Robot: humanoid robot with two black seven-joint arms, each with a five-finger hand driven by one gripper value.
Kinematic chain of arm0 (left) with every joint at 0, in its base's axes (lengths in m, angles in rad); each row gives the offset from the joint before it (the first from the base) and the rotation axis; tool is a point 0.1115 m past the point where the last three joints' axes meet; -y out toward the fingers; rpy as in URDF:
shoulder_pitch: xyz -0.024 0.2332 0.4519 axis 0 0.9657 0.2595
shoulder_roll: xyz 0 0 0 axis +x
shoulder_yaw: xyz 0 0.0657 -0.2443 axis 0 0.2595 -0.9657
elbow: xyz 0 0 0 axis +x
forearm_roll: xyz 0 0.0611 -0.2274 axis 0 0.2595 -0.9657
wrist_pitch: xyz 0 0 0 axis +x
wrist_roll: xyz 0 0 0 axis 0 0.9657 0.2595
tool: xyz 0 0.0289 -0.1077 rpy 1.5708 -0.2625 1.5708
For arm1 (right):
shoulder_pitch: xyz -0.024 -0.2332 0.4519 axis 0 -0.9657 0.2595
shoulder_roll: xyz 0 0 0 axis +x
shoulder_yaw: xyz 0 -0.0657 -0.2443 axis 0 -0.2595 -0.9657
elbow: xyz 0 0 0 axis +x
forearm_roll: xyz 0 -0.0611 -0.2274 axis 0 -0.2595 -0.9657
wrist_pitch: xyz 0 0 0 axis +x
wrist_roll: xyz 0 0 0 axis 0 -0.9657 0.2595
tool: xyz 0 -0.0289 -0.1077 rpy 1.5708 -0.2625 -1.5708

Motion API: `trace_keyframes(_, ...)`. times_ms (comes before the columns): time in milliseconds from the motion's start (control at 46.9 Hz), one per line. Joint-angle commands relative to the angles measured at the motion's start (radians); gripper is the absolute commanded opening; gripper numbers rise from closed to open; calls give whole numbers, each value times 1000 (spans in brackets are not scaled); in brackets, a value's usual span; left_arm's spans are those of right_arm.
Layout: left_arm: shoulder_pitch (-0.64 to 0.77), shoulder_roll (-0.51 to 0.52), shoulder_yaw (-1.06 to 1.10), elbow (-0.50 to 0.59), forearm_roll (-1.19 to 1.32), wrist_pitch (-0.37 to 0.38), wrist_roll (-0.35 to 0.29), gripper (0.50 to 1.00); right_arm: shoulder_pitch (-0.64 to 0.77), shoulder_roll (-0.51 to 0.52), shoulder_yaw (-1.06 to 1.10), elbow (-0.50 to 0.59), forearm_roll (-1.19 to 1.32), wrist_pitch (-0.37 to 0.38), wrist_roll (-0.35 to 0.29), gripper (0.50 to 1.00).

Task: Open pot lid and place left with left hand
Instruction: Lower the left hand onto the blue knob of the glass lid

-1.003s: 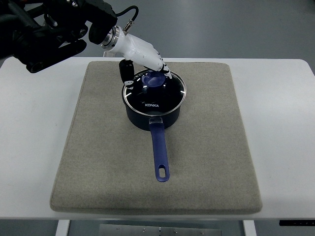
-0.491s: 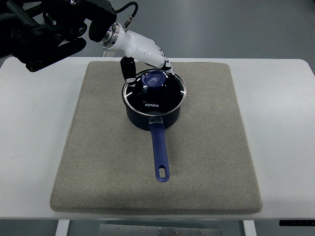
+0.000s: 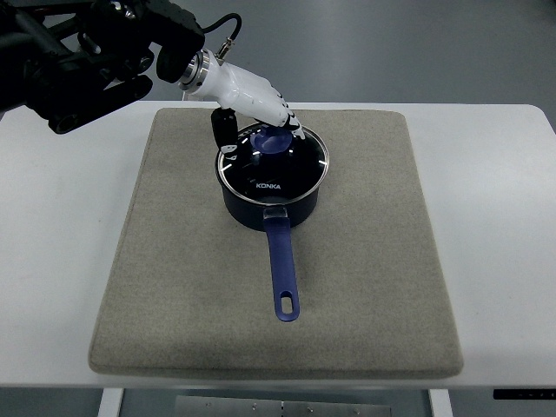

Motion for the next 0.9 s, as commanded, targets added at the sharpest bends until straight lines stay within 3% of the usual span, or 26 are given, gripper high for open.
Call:
trace_keyframes(0, 0, 0, -1, 15, 0, 2, 0, 977, 0, 0, 0, 1, 0, 0, 0, 917)
trace_keyframes(875, 21, -5, -7, 24, -64, 3, 0, 977, 0, 0, 0, 1, 0, 0, 0, 917)
